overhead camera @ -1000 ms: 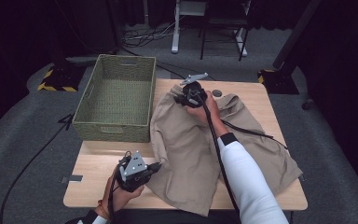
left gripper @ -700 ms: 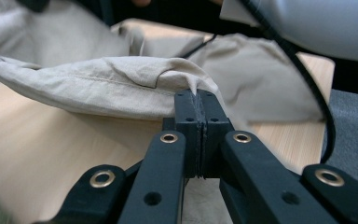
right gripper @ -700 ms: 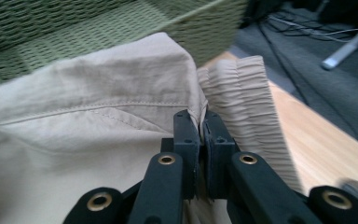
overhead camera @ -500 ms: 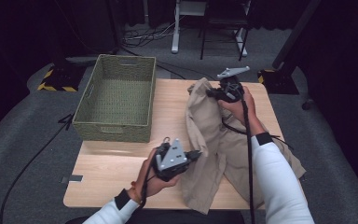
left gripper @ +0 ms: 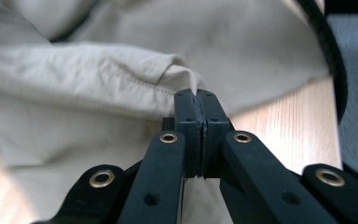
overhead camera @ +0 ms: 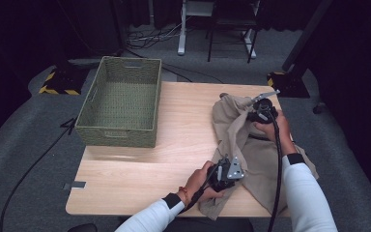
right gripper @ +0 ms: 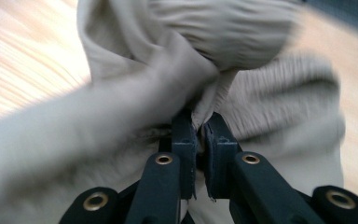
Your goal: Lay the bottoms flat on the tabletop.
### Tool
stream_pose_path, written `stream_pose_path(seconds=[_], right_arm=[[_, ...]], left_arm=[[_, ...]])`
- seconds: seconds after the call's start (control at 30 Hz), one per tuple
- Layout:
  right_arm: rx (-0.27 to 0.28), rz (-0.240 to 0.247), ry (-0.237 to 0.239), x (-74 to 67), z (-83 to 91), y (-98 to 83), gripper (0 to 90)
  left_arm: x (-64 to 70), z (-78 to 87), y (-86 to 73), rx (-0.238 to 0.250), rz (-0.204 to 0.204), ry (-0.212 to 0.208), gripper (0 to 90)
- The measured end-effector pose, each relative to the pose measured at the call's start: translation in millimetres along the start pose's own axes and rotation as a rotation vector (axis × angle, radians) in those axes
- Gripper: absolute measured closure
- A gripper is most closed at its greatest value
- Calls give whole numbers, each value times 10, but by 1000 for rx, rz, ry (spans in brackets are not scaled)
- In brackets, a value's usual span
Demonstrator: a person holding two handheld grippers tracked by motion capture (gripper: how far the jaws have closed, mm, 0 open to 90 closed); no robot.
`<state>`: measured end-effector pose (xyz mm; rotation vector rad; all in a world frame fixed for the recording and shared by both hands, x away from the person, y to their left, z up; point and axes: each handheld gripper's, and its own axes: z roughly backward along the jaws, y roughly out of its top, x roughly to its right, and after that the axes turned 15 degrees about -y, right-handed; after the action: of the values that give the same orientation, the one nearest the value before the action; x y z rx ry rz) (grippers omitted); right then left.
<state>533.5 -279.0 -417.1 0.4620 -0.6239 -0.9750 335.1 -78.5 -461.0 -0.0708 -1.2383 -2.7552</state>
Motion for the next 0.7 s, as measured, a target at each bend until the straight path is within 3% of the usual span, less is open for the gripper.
stream_pose_path(seconds=[0.17, 0.27, 0.33, 0.43, 0.57, 0.7], right_arm=[[-85, -1, -13, 80, -196, -321, 845], [-118, 13, -2, 81, -243, -416, 837], [-140, 36, 4, 49, -262, -441, 836], [-152, 67, 21, -27, -291, -454, 841], [-138, 71, 63, -163, -297, -412, 844], [-127, 80, 92, -401, -324, -299, 844]], left_arm=[[-34, -128, -94, -73, 14, -14, 886], [-87, -150, -180, -117, 41, -16, 886], [-114, -125, -240, -115, 53, -11, 886], [-144, -29, -313, -123, 63, -3, 886], [-194, 191, -496, -135, 79, 3, 887], [-278, 495, -752, -129, 136, 29, 887]])
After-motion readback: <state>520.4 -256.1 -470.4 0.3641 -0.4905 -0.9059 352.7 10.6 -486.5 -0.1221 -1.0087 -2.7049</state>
